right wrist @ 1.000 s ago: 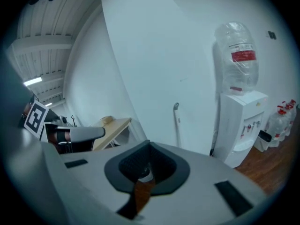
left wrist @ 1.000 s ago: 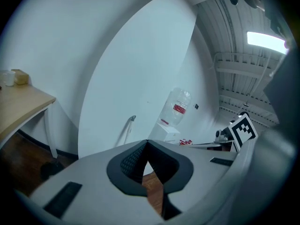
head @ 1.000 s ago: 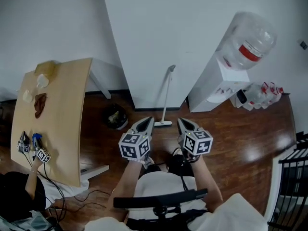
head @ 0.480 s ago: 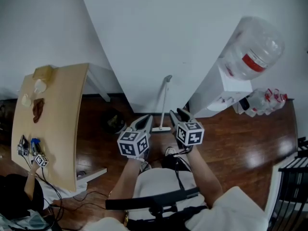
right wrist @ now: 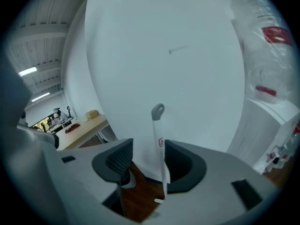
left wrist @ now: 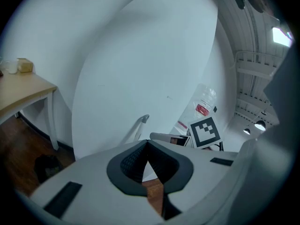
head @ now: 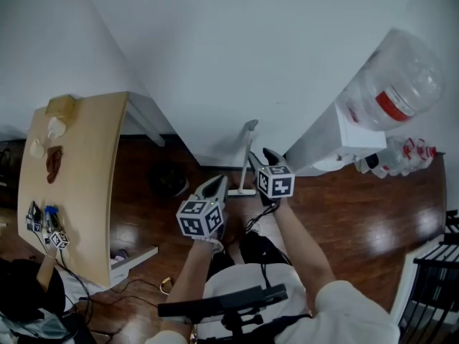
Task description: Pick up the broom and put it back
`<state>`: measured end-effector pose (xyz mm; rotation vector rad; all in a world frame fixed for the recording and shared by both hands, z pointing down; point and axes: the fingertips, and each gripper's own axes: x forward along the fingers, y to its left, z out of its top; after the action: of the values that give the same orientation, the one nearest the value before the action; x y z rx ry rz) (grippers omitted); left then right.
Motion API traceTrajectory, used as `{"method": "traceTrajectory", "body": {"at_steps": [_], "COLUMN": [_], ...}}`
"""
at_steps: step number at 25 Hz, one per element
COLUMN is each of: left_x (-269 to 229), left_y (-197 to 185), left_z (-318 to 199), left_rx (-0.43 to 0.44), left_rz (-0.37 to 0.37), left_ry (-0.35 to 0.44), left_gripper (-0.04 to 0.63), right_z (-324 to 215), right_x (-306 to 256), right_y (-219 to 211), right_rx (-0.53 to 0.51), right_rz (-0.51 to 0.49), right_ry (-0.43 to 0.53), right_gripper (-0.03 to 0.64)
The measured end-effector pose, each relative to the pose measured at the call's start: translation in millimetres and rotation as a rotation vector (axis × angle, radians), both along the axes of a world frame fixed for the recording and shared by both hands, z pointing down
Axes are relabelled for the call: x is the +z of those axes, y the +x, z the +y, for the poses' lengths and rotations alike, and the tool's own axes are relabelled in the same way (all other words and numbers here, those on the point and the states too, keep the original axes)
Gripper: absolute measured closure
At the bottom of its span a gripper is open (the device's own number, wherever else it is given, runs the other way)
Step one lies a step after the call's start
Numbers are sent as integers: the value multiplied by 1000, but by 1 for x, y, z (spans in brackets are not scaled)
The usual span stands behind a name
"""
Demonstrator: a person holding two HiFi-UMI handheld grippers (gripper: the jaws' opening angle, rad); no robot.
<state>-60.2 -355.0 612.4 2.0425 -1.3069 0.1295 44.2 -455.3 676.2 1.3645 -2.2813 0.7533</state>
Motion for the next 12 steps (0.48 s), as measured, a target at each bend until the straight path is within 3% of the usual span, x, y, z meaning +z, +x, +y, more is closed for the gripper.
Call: {"method": "traceTrajectory", "body": {"at_steps": [12], "left_x": [34], "left_y": [1], "left_z": [-9], "left_rx": [-67], "left_rz": [42], "left_ry": [-80], "left_gripper": [606], "right_z": [-60], "right_x": [61], "right_y": [-14], "right_rx": [8], "right_rz": [6], "right_ry": [-49], "right_gripper": [376]}}
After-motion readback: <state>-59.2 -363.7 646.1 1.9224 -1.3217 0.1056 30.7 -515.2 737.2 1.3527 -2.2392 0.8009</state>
